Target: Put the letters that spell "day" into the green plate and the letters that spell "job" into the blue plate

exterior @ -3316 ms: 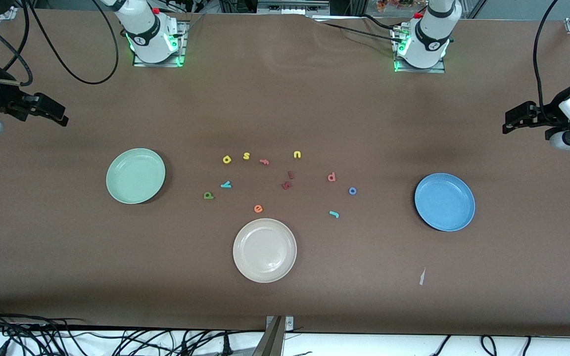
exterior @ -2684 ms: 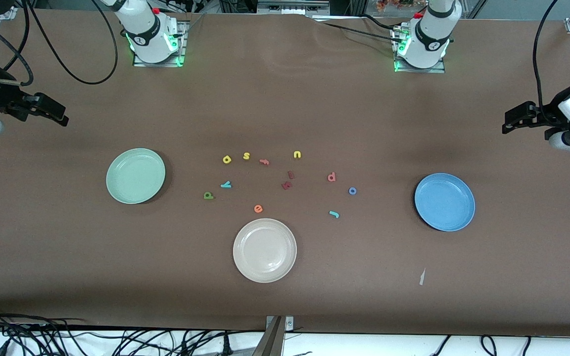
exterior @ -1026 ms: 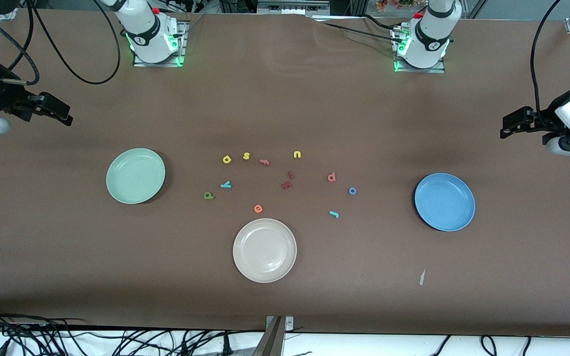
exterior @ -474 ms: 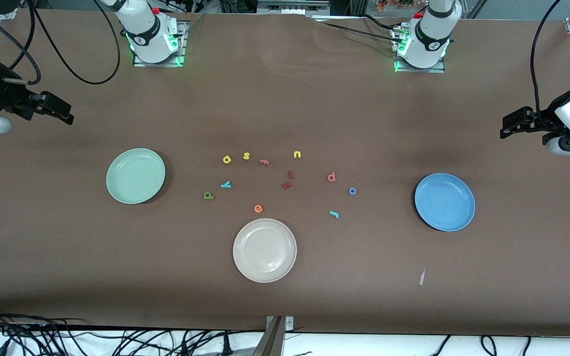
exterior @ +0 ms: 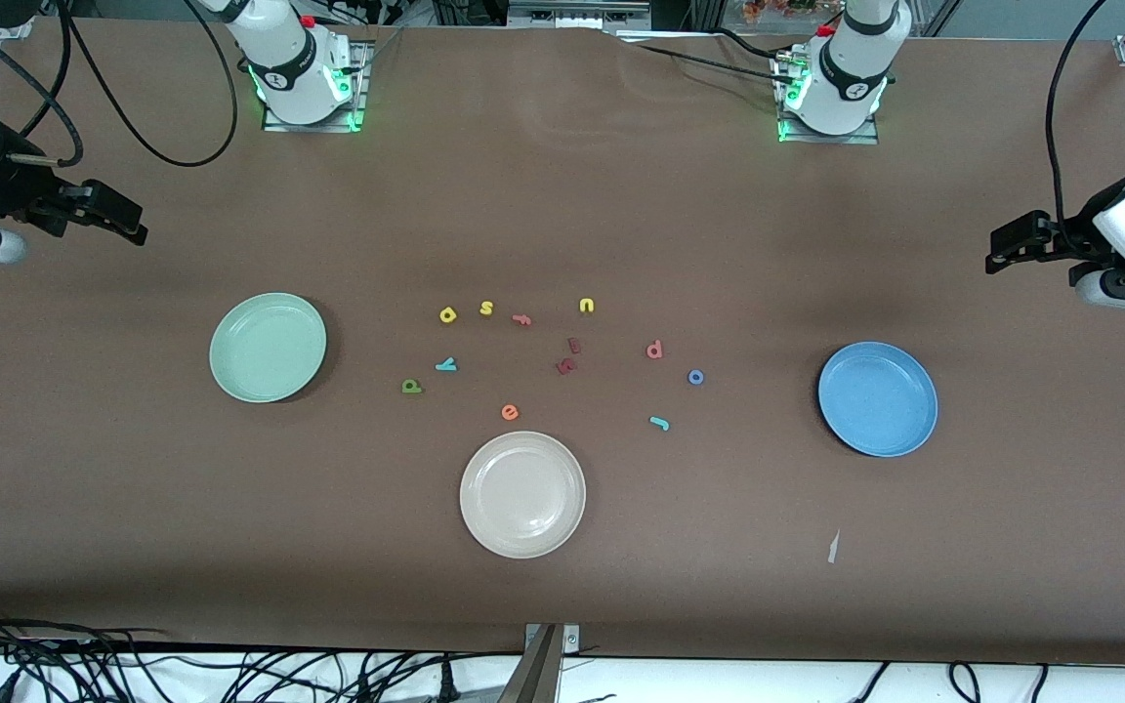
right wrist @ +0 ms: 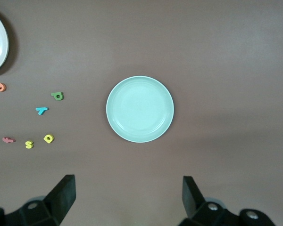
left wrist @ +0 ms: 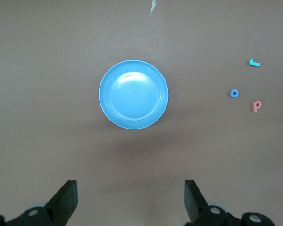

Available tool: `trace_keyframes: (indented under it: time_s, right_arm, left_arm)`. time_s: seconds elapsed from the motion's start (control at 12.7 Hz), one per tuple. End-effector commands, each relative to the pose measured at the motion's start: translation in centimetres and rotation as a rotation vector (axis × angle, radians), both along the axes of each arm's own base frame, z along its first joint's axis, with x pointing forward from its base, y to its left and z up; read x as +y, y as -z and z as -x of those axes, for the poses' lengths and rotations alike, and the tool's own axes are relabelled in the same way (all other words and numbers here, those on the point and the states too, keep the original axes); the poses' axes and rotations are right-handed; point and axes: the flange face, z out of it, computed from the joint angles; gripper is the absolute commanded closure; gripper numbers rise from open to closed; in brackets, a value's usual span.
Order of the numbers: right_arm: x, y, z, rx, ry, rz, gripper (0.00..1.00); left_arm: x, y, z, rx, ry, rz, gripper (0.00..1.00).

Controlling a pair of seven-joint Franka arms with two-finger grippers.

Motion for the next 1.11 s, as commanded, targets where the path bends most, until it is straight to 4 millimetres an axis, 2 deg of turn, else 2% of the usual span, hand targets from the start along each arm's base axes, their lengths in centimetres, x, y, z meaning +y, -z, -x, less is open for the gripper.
trace_keyframes:
  time_s: [0.0,1.03]
  right_arm:
    - [0.64,-0.69,0.61,0.005,-0.013,0.009,0.0]
    - [0.65,-0.58,0.77,0.018,-0.019,0.008,0.0]
  left_arm:
    - [-0.6,-0.2,-0.05,-0.007,0.016,0.011,0.0]
    - [-1.0,-0.2,-0.05,-0.007,0.021,0.008,0.0]
